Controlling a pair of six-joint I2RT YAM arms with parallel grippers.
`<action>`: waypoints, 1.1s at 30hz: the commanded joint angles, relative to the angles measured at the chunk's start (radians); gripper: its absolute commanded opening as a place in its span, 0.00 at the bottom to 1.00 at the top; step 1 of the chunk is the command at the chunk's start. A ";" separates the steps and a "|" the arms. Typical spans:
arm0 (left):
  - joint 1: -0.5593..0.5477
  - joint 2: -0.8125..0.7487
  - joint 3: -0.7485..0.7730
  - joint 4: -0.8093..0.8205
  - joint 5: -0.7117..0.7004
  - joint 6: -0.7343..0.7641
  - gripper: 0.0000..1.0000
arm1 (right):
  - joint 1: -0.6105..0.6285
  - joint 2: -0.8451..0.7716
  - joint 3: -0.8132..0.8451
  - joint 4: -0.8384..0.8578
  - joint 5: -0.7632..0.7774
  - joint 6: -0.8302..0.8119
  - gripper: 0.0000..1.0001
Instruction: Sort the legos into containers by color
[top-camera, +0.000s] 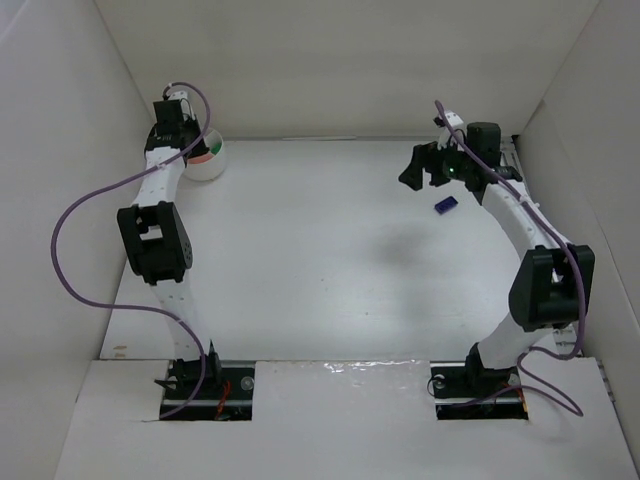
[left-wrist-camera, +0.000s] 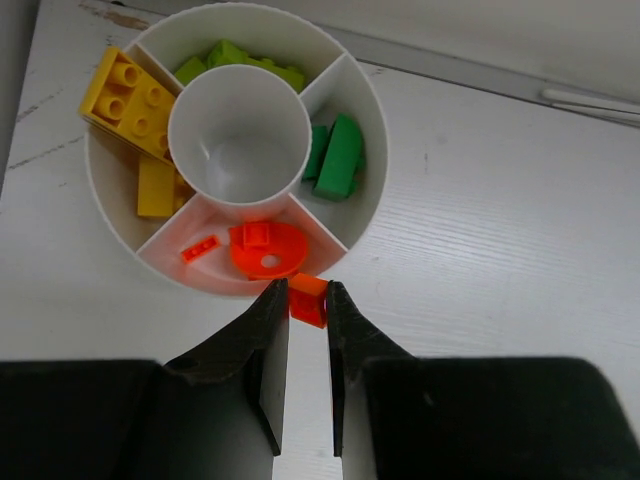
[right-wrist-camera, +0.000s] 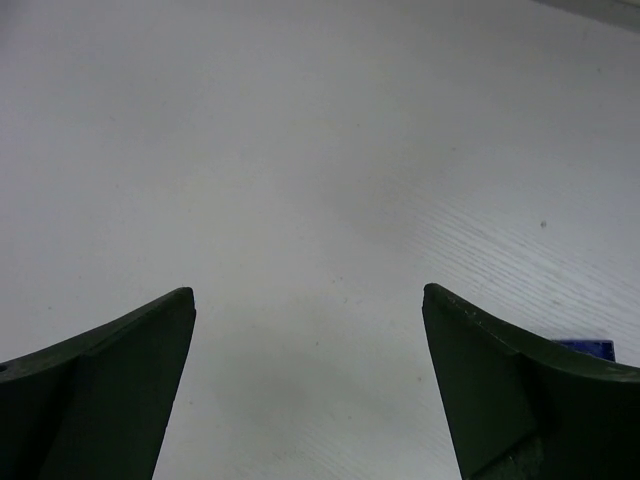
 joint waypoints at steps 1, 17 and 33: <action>0.009 0.007 0.052 0.017 -0.057 0.033 0.00 | -0.034 0.035 0.054 0.021 -0.045 0.083 1.00; 0.019 0.083 0.116 0.026 -0.155 0.052 0.00 | -0.034 0.046 0.063 0.060 0.079 0.083 1.00; 0.019 0.103 0.131 0.026 -0.144 0.052 0.25 | -0.004 0.064 0.073 0.060 0.098 0.074 1.00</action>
